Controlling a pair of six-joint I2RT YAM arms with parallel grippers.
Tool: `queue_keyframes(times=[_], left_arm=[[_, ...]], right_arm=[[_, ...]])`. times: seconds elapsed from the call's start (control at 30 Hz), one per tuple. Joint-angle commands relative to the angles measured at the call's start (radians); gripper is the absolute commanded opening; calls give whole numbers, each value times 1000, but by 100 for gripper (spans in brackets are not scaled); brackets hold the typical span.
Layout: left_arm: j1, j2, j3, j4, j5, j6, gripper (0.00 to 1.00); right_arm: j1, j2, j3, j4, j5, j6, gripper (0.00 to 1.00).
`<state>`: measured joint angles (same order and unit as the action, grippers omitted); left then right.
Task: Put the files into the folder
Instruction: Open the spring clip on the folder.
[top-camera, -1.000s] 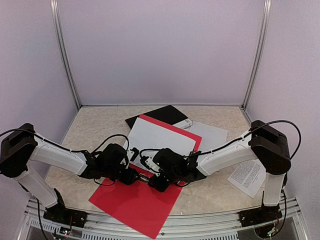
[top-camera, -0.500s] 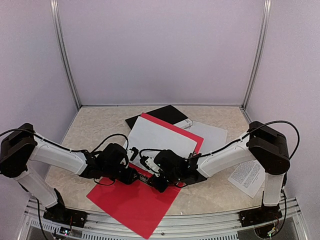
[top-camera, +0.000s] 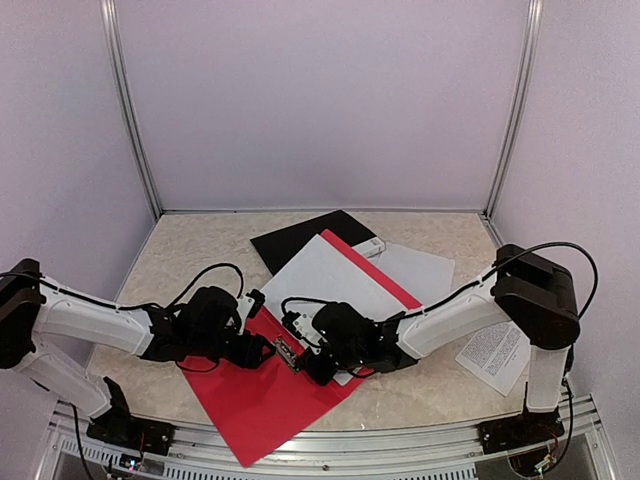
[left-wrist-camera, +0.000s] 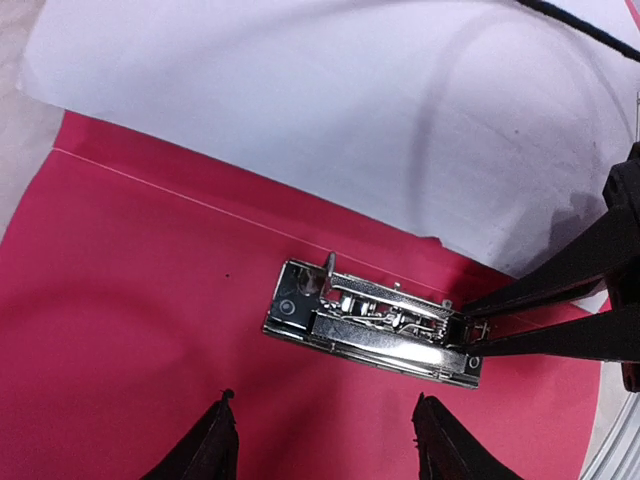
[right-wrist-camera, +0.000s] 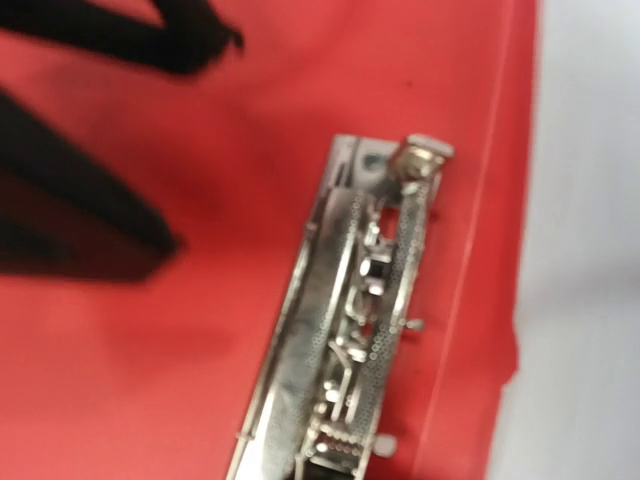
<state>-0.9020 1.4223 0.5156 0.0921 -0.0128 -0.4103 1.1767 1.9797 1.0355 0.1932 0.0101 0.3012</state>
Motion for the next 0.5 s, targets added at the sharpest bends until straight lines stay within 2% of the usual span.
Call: queue_keyframes(times=[0.0,0.2,0.4,0.47], left_arm=[[12,-87,-36,68,-61,66,58],[67,-92,-19,128,-17,136,55],[69,-31,-10,143,7,159,50],[68,-17,-19,166,53,173,47]], right_arm=[[2,26,-50,-92,-1,-5,7],[-2,22,-66,-72,-7,-8,5],[-20,-4,-90,-79,-7,-37,0],[-31,-18,-107,-75,-41,-54,0]])
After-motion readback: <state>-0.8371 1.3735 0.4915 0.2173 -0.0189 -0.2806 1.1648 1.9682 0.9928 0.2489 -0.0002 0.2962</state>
